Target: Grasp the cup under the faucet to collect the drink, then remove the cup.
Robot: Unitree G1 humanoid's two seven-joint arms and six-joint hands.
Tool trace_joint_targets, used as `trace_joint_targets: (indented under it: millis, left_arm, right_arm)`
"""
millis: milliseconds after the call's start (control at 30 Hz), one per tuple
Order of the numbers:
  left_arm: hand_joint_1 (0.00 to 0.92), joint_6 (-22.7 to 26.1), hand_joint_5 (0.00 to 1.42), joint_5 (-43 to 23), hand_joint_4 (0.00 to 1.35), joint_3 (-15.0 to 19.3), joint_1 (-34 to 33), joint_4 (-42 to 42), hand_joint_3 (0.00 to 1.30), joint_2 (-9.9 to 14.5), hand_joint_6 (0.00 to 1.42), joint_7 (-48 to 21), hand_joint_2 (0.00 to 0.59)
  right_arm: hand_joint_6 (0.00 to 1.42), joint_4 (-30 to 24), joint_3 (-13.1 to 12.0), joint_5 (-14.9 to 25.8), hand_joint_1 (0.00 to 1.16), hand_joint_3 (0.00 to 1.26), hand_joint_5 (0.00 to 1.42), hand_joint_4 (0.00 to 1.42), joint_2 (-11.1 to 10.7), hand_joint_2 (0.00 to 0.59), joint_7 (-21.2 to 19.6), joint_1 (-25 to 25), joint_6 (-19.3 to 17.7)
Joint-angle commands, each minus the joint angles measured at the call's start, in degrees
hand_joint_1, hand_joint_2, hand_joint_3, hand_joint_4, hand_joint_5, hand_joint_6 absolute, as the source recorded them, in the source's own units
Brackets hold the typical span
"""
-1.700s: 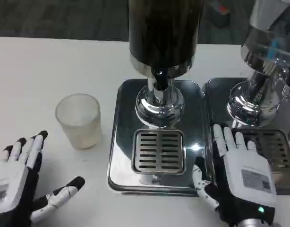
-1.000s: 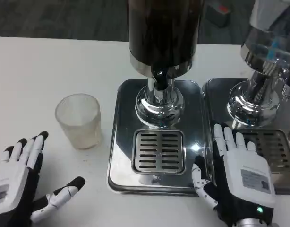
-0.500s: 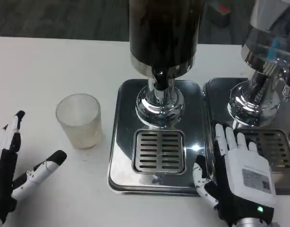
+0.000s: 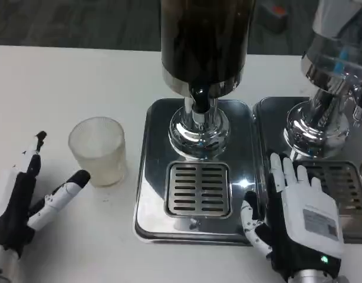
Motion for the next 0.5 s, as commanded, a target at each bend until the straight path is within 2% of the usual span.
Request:
trace_joint_targets:
  millis: [33, 200, 400, 500]
  left_arm:
    - [0.062, -2.57, 0.00, 2.85, 0.00, -1.83, -4.36, 7.37, 0.00, -0.90, 0.00, 3.56, 0.001]
    - [0.066, -4.81, 0.00, 4.83, 0.00, -3.70, -7.54, 12.52, 0.00, -0.82, 0.00, 5.54, 0.000]
    - [0.109, -7.87, 0.00, 5.04, 0.00, -5.50, -10.77, 17.86, 0.00, -1.20, 0.00, 6.04, 0.002]
    - [0.138, -10.23, 0.04, 4.98, 0.00, -5.95, -12.24, 20.48, 0.00, -1.88, 0.00, 8.37, 0.007]
  right_arm:
    - [0.00, 0.48, -0.15, 0.40, 0.22, 0.00, 0.00, 0.00, 0.65, 0.522, -0.20, -0.13, 1.11]
    - [0.00, 0.20, -0.12, 0.29, 0.21, 0.00, 0.00, 0.00, 1.07, 0.525, -0.10, 0.10, 1.79]
    - [0.00, 0.04, -0.18, 0.58, 0.21, 0.00, 0.00, 0.00, 1.39, 0.526, -0.06, 0.13, 2.32]
    - [0.00, 0.03, -0.18, 0.65, 0.20, 0.00, 0.00, 0.00, 1.55, 0.512, 0.13, 0.00, 2.53]
